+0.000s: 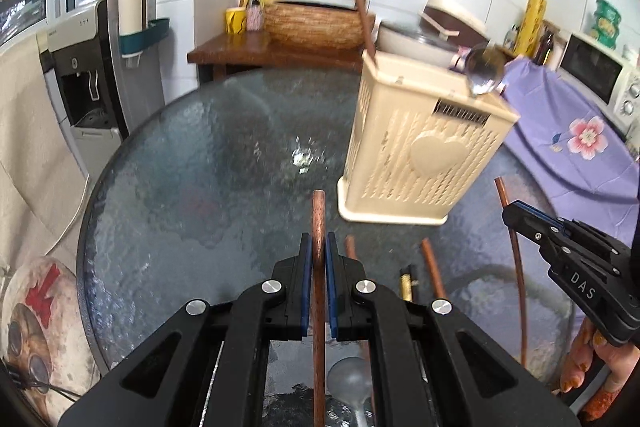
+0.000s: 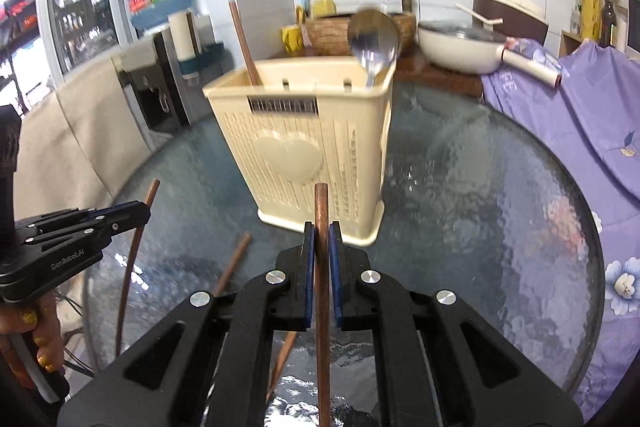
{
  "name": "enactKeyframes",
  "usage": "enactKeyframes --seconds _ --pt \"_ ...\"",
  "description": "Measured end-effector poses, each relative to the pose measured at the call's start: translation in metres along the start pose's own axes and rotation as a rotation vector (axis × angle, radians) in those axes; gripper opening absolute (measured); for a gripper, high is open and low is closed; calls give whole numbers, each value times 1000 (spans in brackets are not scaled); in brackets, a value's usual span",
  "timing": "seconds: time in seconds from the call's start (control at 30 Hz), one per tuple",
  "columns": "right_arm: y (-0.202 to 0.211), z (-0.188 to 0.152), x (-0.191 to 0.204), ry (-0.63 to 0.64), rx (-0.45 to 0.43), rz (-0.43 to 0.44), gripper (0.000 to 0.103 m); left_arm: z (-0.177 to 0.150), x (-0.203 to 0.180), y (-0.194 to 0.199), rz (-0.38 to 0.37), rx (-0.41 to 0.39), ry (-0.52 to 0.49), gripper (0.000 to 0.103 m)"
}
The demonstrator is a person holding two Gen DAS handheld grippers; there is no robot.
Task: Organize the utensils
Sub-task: 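Lift both held chopsticks and carry them above the cream basket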
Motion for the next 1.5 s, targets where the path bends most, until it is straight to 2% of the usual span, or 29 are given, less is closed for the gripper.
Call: enactKeyframes --seconds 0.2,0.47,0.6,1.03,1.3,1.5 --pt "28 26 2 -28 -58 42 8 22 -6 25 -26 -74 -13 7" --pt "61 49 7 -11 -117 86 8 39 -10 48 -74 -120 -7 7" --pt "70 56 7 -18 -116 115 8 46 -11 58 -83 -145 -19 7" --pt "90 70 11 42 -145 116 8 63 -11 83 -116 -196 -38 7" --pt "101 100 15 65 -185 122 8 87 -16 95 -131 -242 -50 7" --pt "105 138 23 50 -205 171 8 126 -31 95 -154 -281 -61 7"
Point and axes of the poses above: each gripper's, at about its wrist camera, not at the fingertips, and y roughly against the way its jaws point, x to its left, z to its top, the point moved 6 cm from there along -y, roughly the way its jaws point, and after that the axes turned 13 degrees about -x, right-handed, at the moved point
